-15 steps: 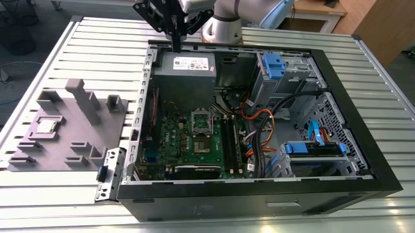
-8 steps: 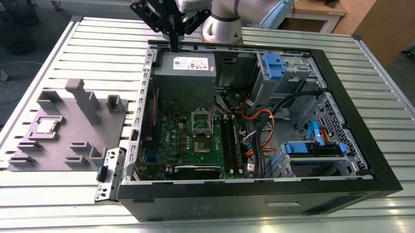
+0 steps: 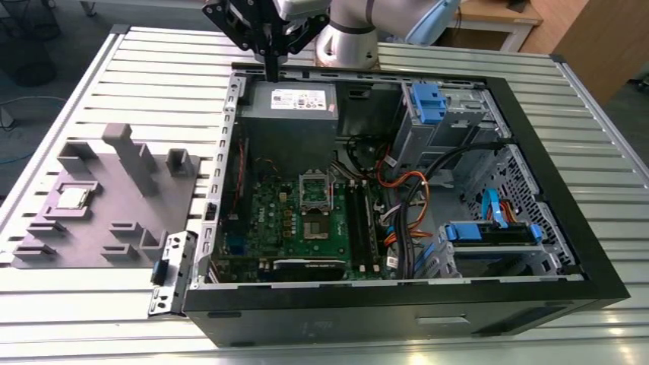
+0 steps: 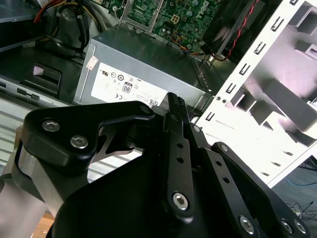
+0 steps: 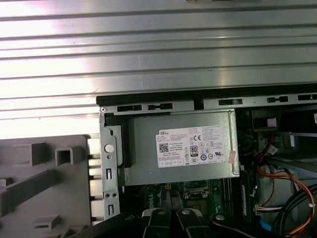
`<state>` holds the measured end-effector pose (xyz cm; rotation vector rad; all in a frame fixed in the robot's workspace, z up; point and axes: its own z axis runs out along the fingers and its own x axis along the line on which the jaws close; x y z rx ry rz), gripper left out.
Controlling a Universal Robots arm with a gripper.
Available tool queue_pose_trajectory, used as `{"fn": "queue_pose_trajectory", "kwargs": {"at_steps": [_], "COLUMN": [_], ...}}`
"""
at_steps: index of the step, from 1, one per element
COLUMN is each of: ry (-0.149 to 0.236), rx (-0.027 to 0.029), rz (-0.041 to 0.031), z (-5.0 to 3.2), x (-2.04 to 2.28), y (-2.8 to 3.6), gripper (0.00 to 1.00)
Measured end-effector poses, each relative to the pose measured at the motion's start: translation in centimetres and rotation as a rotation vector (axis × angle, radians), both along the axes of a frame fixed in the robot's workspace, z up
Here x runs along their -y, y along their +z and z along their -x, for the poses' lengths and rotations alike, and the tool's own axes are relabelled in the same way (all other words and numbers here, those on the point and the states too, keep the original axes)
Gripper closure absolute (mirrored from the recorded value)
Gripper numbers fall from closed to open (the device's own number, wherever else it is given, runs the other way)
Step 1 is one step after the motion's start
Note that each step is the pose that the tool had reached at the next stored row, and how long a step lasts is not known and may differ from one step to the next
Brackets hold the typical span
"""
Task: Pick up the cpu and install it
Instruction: 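Reach for the cpu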
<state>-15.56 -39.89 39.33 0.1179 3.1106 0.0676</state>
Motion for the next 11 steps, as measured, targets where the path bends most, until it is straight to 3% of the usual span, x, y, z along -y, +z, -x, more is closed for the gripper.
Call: {"fn": "queue_pose_trajectory", "kwargs": {"at_steps": [11], "ry": [0.000], "rx": [0.0002], "rz": [0.0000], "z": [1.52], "x": [0.00], "y": [-0.05], "gripper": [0.89]}}
